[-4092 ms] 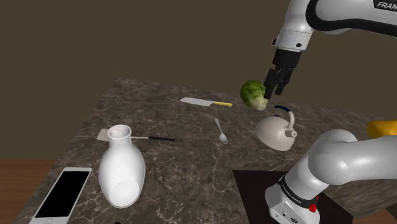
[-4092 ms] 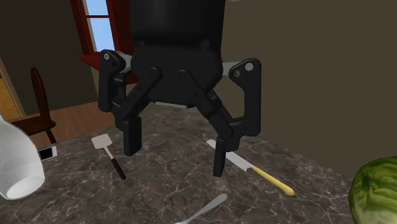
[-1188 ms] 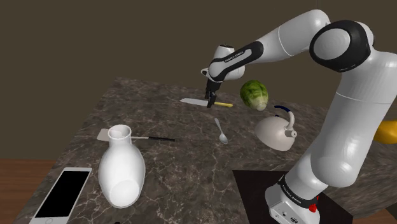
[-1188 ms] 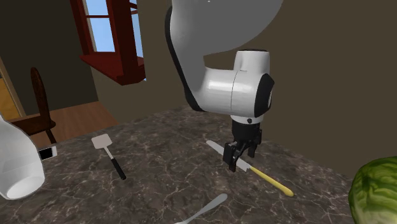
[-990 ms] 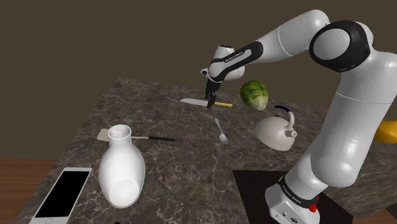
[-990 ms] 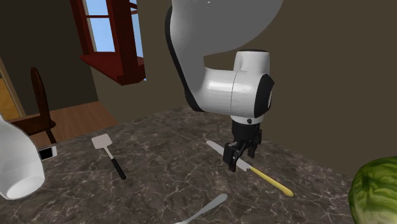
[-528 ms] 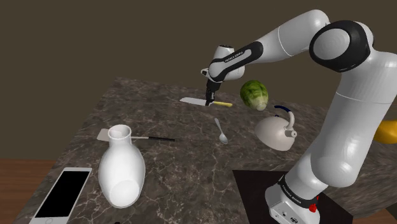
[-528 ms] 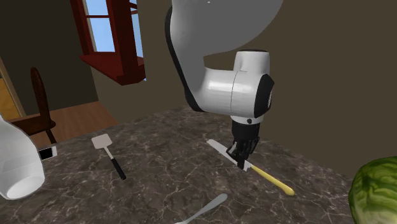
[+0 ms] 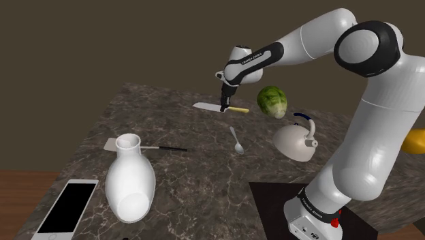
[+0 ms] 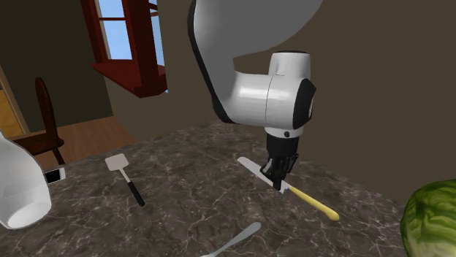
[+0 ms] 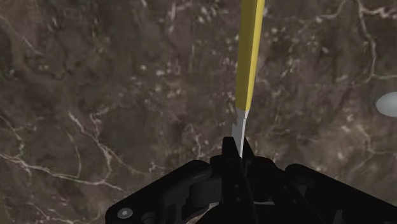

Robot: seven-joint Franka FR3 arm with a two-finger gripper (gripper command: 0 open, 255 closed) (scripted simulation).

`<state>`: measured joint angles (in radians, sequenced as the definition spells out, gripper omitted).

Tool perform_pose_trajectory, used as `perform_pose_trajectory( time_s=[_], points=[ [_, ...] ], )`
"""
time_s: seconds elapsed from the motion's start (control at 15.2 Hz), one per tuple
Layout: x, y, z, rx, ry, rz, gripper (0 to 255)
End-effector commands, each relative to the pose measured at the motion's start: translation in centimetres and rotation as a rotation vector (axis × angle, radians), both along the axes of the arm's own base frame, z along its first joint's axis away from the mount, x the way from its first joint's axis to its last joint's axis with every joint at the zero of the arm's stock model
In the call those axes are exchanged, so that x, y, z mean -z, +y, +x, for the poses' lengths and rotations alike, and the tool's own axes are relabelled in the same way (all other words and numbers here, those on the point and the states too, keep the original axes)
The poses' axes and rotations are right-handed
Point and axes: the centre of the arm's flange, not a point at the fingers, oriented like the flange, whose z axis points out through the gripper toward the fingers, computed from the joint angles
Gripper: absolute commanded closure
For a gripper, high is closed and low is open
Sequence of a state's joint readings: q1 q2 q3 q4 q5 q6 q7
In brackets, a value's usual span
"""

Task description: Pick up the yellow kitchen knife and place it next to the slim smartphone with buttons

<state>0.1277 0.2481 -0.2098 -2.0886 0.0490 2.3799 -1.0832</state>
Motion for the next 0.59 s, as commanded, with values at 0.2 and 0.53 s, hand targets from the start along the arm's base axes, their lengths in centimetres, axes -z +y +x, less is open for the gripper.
perform_pose_trajectory(
  time_s=[0.2,0.53],
  points=[
    [-2.6,-0.1,0.0,0.000,0.000,0.000,255],
    [-5.2,-0.1,0.0,0.000,0.000,0.000,255]
  ],
)
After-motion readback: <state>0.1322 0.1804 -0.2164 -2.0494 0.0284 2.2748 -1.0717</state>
